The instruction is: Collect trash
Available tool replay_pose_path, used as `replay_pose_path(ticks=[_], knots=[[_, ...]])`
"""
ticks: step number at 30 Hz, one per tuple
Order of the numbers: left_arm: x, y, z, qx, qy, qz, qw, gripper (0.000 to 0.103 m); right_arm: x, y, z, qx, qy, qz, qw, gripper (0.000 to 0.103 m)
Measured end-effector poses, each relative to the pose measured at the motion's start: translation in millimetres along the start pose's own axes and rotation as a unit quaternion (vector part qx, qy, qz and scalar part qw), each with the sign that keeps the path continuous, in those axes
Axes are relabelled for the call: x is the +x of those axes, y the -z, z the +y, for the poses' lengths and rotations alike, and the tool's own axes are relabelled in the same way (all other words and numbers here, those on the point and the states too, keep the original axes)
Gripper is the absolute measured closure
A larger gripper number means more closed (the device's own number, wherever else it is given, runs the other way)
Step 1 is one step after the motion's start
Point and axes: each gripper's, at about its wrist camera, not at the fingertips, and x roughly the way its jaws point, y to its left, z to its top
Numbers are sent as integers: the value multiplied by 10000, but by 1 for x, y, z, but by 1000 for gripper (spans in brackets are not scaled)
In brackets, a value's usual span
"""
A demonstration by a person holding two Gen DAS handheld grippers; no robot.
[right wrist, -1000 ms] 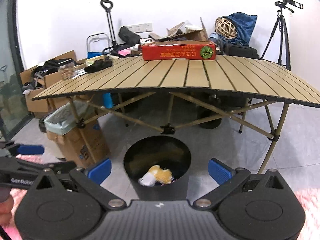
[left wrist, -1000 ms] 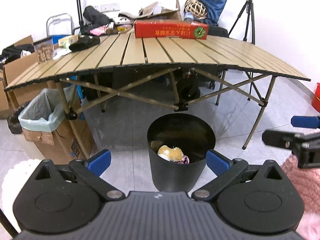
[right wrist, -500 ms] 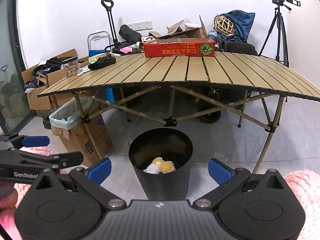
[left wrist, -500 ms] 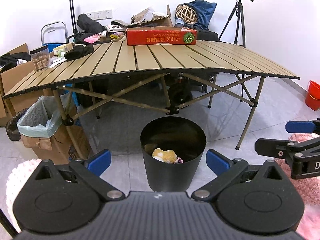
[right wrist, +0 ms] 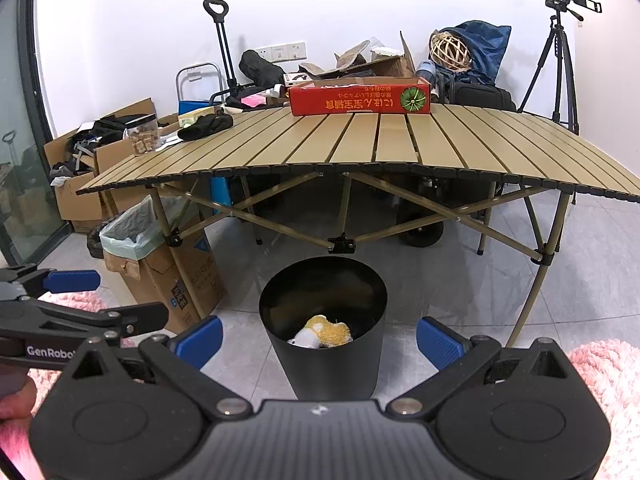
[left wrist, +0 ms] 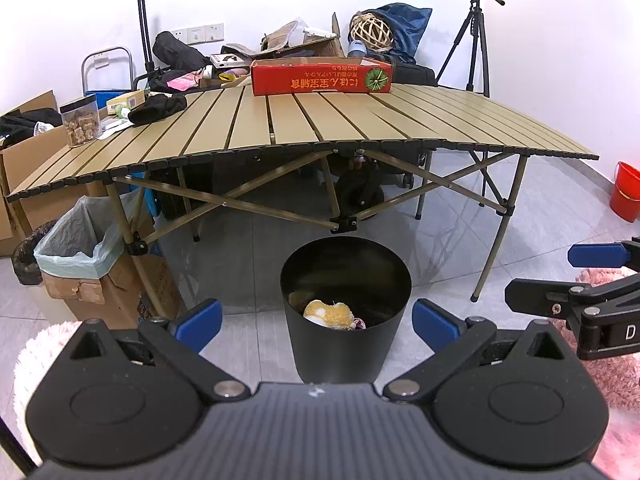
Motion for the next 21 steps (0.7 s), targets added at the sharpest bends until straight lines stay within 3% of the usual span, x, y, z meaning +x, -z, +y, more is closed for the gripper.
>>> replay_pose_path(ticks=[21], knots=[[-2, -1, -1, 12, 4, -22, 10000, 0, 0, 0, 0, 9, 6, -5, 10000, 0]])
